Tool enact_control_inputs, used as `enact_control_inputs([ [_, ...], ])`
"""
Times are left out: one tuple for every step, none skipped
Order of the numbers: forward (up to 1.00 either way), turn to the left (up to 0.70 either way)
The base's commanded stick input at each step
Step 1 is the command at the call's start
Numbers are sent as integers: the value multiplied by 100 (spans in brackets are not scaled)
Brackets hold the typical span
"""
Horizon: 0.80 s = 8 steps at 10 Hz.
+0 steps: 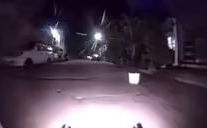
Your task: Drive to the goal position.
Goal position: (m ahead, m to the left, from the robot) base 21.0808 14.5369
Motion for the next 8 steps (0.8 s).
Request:
enact_control_inputs([
  [45,0],
  [45,0],
  [45,0],
  [45,0],
  [45,0],
  [45,0],
  [45,0],
  [45,0],
])
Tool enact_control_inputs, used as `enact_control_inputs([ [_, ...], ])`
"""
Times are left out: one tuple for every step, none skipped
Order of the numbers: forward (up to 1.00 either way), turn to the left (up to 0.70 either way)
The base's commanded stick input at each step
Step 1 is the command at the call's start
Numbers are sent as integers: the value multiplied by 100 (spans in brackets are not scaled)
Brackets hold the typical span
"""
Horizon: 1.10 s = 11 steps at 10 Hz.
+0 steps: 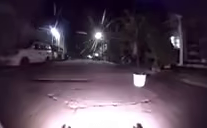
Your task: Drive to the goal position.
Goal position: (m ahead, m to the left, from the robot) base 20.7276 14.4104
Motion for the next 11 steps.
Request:
enact_control_inputs([
  [45,0],
  [45,0],
  [45,0],
  [45,0],
  [45,0],
  [45,0],
  [45,0],
  [45,0],
  [45,0],
  [45,0],
  [45,0],
])
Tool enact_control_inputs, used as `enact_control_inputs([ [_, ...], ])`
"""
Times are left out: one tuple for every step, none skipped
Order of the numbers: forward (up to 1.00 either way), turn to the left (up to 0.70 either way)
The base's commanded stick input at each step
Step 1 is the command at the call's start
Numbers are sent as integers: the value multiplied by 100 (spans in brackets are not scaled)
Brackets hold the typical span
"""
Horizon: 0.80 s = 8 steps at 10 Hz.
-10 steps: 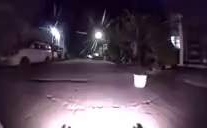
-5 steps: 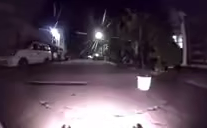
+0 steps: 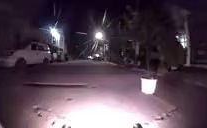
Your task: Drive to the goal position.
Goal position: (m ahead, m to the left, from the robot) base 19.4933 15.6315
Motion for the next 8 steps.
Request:
enact_control_inputs([
  [45,0],
  [45,0],
  [45,0],
  [45,0],
  [45,0],
  [45,0],
  [45,0],
  [45,0],
])
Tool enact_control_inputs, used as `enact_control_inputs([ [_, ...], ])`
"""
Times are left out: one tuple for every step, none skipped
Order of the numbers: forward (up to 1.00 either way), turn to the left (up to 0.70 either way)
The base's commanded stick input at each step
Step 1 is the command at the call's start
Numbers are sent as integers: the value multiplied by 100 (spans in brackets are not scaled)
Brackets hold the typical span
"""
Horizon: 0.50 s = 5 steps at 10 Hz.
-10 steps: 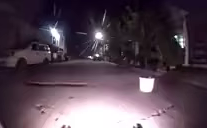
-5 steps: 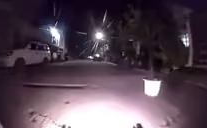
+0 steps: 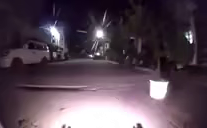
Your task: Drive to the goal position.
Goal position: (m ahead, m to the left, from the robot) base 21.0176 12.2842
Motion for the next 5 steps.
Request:
enact_control_inputs([
  [45,0],
  [45,0],
  [45,0],
  [45,0],
  [45,0],
])
